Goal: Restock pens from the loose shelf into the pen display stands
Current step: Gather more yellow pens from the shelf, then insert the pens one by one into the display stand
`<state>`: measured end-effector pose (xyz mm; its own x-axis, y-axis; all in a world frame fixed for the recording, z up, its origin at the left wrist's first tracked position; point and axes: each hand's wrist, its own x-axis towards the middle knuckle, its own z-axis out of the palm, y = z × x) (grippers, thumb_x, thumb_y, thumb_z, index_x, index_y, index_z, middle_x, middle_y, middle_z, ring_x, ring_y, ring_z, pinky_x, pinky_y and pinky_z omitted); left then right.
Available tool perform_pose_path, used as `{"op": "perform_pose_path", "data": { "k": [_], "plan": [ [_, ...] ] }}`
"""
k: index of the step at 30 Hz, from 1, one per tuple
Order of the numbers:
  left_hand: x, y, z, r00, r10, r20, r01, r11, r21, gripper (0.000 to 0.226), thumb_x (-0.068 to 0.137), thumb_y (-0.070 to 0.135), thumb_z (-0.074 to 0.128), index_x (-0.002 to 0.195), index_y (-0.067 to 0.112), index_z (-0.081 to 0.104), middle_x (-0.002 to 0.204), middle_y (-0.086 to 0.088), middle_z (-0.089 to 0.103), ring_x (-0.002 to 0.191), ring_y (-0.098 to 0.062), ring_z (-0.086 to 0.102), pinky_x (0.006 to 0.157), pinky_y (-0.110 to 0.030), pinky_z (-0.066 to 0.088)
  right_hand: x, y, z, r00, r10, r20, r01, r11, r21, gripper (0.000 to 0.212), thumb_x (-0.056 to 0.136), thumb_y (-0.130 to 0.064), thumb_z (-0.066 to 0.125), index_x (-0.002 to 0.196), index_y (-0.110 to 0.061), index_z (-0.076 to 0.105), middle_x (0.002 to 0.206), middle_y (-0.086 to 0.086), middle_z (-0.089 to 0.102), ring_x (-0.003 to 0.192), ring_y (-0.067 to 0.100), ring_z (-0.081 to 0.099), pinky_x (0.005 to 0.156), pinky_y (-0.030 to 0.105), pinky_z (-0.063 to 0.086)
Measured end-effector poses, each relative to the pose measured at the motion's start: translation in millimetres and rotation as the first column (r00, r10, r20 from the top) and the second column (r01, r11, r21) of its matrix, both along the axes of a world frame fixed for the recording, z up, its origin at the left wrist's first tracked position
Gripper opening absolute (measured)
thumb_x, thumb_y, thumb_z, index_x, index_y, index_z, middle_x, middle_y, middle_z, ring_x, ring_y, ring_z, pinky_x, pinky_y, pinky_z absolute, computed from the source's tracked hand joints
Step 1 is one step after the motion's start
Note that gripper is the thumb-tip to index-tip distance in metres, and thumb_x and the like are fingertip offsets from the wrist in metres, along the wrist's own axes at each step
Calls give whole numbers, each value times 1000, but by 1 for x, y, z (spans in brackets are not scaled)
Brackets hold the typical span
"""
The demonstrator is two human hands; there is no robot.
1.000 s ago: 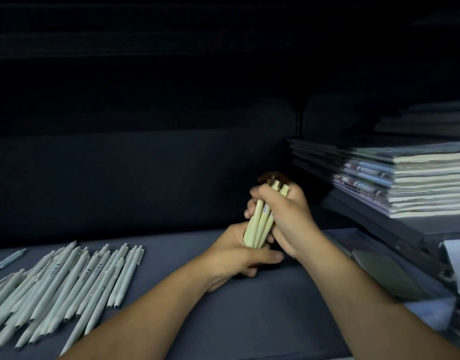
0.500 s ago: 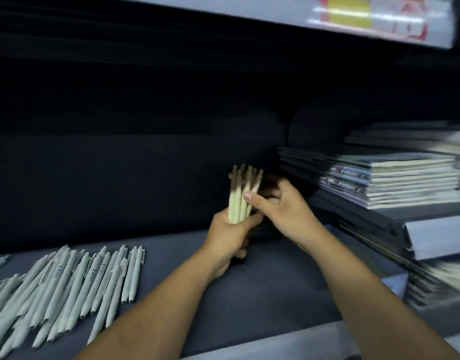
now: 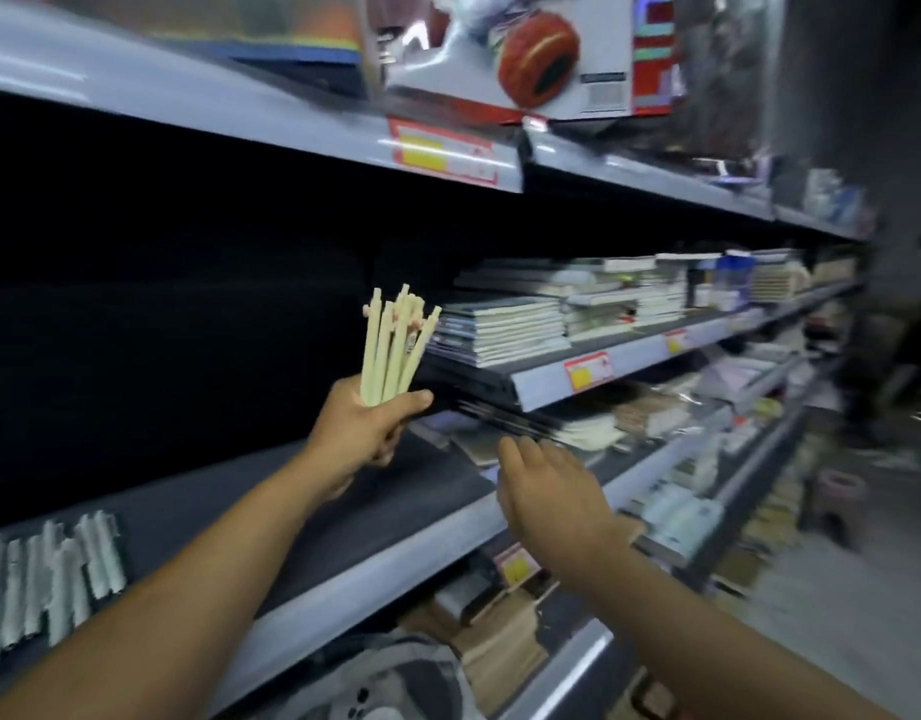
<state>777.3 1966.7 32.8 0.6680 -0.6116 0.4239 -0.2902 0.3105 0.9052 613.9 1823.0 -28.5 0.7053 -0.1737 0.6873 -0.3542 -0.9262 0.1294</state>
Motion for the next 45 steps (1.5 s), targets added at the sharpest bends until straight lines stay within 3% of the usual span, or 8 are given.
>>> {"op": "perform_pose_path", "data": {
  "k": [4, 6, 8, 11, 25, 31, 38, 45],
  "plan": [
    [-60, -29, 14, 990, -140, -13, 139, 990, -8, 35, 90, 8, 73, 68, 11, 46, 50, -4, 34, 39, -12, 22, 43, -19, 20, -73, -30, 0, 966, -233, -108, 217, 966, -139, 25, 73, -11, 57, 98, -9, 63, 77, 9, 63, 66, 30, 62, 55, 36, 49],
    [-100, -52, 15, 974, -219, -55, 218, 976, -19, 31, 91, 8, 72, 71, 11, 47, 52, -3, 35, 39, -12, 23, 42, -17, 21, -114, -42, 2, 942, -283, -182, 288, 958, -3, 33, 78, -17, 70, 109, -12, 59, 91, 8, 63, 78, 31, 62, 62, 39, 49],
    [-148, -82, 10, 947, -303, -105, 301, 953, -33, 28, 91, 9, 71, 74, 10, 49, 54, -5, 37, 38, -12, 24, 40, -16, 21, -159, -61, 6, 950, -269, -160, 297, 935, 193, 35, 98, -30, 57, 129, -18, 48, 113, 4, 59, 93, 27, 60, 69, 37, 47],
    [-231, -138, -4, 896, -418, -150, 416, 908, -46, 28, 91, 10, 72, 72, 9, 51, 55, -7, 40, 38, -14, 25, 41, -18, 21, -235, -91, 15, 975, -215, -62, 221, 884, 411, 42, 102, -42, 49, 139, -23, 41, 127, 2, 52, 97, 22, 60, 76, 42, 54],
    [-584, -382, -51, 687, -672, -276, 692, 721, -31, 28, 93, 16, 71, 72, 12, 53, 57, -5, 40, 41, -16, 30, 43, -24, 25, -594, -284, 19, 878, -458, -134, 474, 798, 372, 39, 101, -45, 48, 135, -28, 41, 128, -2, 53, 112, 24, 55, 86, 43, 50],
    [-649, -505, -95, 674, -665, -321, 713, 699, 48, 27, 89, 24, 75, 85, 9, 53, 60, -4, 46, 39, -15, 32, 45, -23, 24, -667, -389, -5, 834, -536, -134, 537, 730, 423, 42, 101, -46, 49, 139, -30, 39, 136, -7, 52, 118, 19, 55, 91, 40, 51],
    [-678, -675, -130, 616, -672, -411, 747, 664, 36, 33, 90, 24, 75, 74, 9, 51, 61, -9, 41, 38, -15, 30, 40, -20, 26, -697, -551, -16, 768, -599, -227, 633, 656, 410, 48, 102, -44, 49, 144, -25, 38, 141, -4, 50, 125, 20, 52, 94, 40, 50],
    [-712, -836, -144, 610, -653, -450, 751, 658, 63, 32, 92, 24, 73, 72, 9, 53, 62, -10, 42, 39, -15, 30, 41, -20, 25, -731, -717, -35, 655, -641, -400, 753, 594, 282, 39, 101, -40, 48, 134, -19, 42, 128, 5, 52, 111, 30, 53, 90, 46, 49]
  ]
}}
